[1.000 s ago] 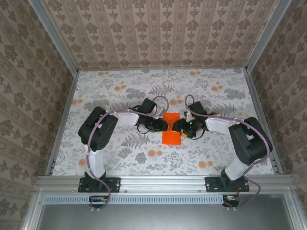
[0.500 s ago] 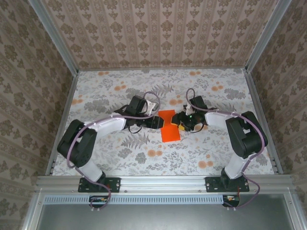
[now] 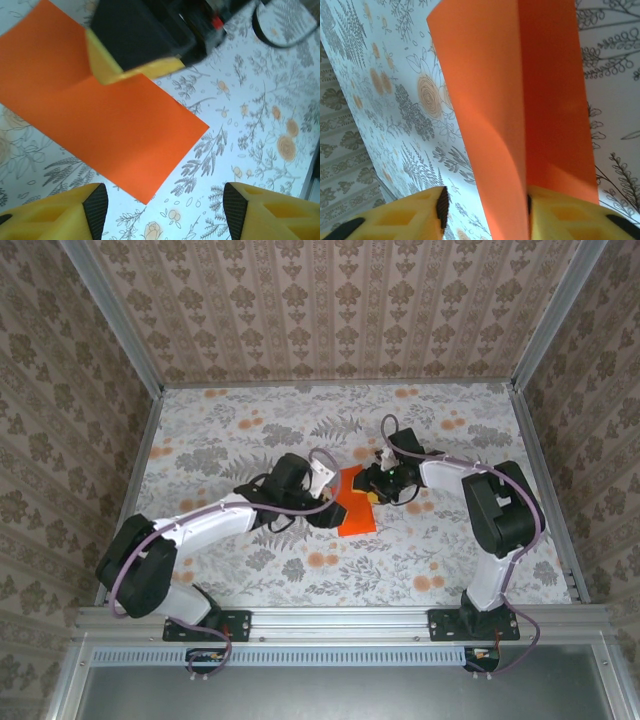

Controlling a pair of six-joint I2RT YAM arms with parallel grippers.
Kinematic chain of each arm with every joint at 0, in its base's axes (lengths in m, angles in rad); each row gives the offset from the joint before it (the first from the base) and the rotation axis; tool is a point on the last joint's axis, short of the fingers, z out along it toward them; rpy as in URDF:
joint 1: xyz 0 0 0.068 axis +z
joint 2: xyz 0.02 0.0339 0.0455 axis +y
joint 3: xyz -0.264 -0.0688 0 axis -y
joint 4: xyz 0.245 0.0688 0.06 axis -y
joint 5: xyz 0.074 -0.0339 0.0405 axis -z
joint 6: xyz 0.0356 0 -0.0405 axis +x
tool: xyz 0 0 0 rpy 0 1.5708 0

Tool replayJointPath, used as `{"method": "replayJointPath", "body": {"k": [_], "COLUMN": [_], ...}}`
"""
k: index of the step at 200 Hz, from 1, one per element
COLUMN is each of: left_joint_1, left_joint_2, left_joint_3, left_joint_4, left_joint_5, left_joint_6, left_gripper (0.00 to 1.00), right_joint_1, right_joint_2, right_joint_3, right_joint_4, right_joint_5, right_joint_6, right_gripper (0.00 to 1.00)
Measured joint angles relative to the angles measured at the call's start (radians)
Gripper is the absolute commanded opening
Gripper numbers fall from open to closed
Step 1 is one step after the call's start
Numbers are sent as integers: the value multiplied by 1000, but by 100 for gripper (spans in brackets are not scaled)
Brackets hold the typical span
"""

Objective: Fold a paper plane with a square sheet of paper (fold left side to right side)
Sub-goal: Fold the triangle a second time at the center of the table.

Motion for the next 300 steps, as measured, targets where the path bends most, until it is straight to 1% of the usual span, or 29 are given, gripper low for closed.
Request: {"method": "replayJointPath", "body": {"k": [19,30,50,63,91,119,179,223,240,281,300], "left_joint_1": [-49,-83,-137,-177,-248,-291,-341,-380,-389,-398,-398], "left_joint_2": [0,0,0,2,32,90,230,362,404,430,430], "left_joint_3": [9,21,42,55,114,171,274,403,447,469,469], "left_joint_4": [-41,-67,-94,-103,-135,-150,-195,-291,-331,-385,-385], "left_joint_5": [-42,-75,-131,-170,-245,-310,-434,-547,-581,-624,-634], "left_joint_6": [33,51,68,78,96,107,102,78,72,55,51], "left_gripper": [68,69,72,74,75,77,79,77,71,41,29], "right_joint_1": [0,0,-2,-3,-4,-3,1,7,8,9,9], "right_joint_2": [12,15,15,15,15,6,-23,-23,-23,-23,-23], "right_joint_3": [36,49,54,54,54,53,22,9,7,3,3], "right_joint_4": [-27,-43,-65,-79,-101,-111,-119,-114,-100,-93,-93], "right_joint_5": [0,0,0,-1,-2,-2,-2,-2,-2,3,5], "right_joint_6": [-13,-20,-26,-25,-22,-18,9,37,46,53,53], "right_gripper": [29,21,11,9,8,8,8,8,8,9,10]}}
